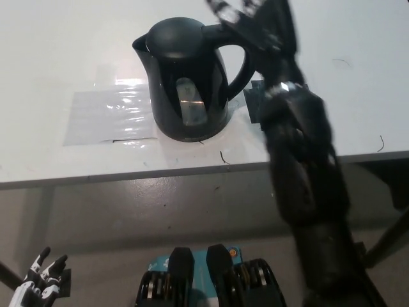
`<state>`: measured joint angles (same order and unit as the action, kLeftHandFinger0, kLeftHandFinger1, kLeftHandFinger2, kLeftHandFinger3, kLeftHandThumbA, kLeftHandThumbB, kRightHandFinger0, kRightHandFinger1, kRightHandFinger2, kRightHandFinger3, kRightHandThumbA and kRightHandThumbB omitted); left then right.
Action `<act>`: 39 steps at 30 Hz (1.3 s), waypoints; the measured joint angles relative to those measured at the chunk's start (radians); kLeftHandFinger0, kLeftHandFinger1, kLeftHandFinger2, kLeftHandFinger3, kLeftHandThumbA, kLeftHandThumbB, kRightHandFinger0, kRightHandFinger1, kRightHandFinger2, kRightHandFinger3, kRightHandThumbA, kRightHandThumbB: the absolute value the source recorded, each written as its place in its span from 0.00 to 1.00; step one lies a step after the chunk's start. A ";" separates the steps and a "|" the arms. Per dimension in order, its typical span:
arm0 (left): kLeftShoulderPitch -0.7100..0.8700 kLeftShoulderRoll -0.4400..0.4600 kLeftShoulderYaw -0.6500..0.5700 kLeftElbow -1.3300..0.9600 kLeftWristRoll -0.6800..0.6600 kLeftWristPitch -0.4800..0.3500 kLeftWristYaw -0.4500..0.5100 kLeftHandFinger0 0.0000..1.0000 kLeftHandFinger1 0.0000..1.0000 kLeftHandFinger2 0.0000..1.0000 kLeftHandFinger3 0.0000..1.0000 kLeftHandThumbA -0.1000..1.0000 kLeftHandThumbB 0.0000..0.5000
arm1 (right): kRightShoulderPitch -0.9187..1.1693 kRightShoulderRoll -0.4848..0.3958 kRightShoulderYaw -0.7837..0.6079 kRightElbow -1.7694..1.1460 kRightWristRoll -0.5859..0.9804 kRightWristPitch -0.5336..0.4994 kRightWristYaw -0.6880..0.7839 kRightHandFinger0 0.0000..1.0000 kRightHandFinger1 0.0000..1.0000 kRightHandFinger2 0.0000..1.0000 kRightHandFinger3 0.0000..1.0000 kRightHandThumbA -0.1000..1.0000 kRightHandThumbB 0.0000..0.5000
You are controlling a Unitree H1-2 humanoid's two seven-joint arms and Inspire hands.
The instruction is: The robot uses its right hand to push down on the lid of a kettle kept in the middle of the desk to close it
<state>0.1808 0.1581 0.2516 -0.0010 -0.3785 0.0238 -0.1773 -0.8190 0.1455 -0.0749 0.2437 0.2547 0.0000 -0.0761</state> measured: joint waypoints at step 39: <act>-0.105 0.034 0.093 0.030 -0.013 -0.030 0.000 1.00 1.00 0.94 1.00 0.35 0.34 | 0.733 -0.194 -0.019 -0.262 -0.079 -0.068 0.036 0.95 1.00 1.00 1.00 0.06 0.46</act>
<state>0.0759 0.1923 0.3446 0.0289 -0.3912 -0.0060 -0.1771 -0.0860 -0.0488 -0.0943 -0.0185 0.1752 -0.0678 -0.0398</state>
